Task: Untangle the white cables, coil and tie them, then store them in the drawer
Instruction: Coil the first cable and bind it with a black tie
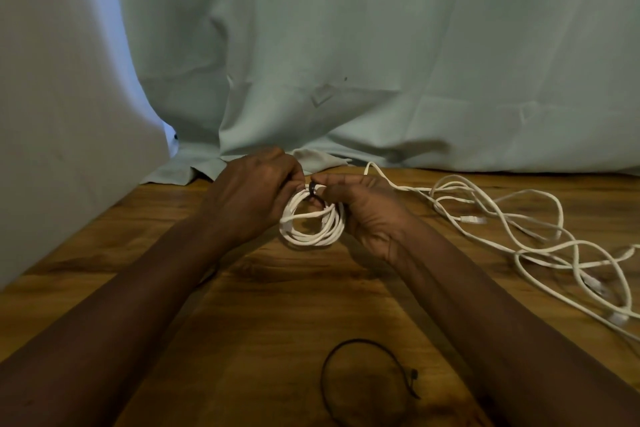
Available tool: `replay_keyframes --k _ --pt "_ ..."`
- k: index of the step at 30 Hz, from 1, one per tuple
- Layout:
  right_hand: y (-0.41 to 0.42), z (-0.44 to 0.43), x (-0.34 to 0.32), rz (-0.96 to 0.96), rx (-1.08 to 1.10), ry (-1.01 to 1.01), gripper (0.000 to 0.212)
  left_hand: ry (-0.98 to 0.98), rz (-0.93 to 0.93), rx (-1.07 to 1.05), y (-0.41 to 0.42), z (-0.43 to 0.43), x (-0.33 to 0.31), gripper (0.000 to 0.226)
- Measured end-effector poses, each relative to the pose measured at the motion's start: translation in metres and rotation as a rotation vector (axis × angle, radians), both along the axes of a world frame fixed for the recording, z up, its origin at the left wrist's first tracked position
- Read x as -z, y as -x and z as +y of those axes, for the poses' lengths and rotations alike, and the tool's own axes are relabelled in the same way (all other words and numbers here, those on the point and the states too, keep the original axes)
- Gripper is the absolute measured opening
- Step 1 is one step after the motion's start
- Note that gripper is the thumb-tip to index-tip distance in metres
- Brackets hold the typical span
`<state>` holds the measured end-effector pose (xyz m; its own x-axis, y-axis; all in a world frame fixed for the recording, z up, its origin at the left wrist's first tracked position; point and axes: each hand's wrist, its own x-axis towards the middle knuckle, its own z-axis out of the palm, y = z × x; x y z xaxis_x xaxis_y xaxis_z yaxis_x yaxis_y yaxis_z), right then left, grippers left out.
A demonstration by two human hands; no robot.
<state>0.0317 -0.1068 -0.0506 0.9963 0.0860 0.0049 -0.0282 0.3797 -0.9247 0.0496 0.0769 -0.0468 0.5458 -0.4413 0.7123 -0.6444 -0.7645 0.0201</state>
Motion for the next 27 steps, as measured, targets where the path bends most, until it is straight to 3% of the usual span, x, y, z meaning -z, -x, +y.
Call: replay_keyframes --k 8,13,18,24,27 --pt "-0.006 0.017 0.015 -0.107 0.138 0.029 0.024 0.090 -0.013 -0.102 0.008 -0.012 0.000 0.008" --pt "-0.005 0.020 0.018 -0.121 0.156 -0.076 0.026 0.384 0.024 -0.107 0.004 -0.020 0.013 0.010" --pt "0.002 0.015 0.010 -0.046 0.060 -0.182 0.026 0.677 0.199 0.067 0.003 -0.021 0.013 0.010" --pt "0.004 0.007 0.005 -0.054 -0.033 -0.079 0.028 0.667 0.414 0.259 -0.008 0.005 0.009 0.021" --pt "0.005 0.001 0.002 -0.076 -0.086 -0.009 0.027 0.553 0.403 0.247 -0.007 0.008 0.002 0.023"
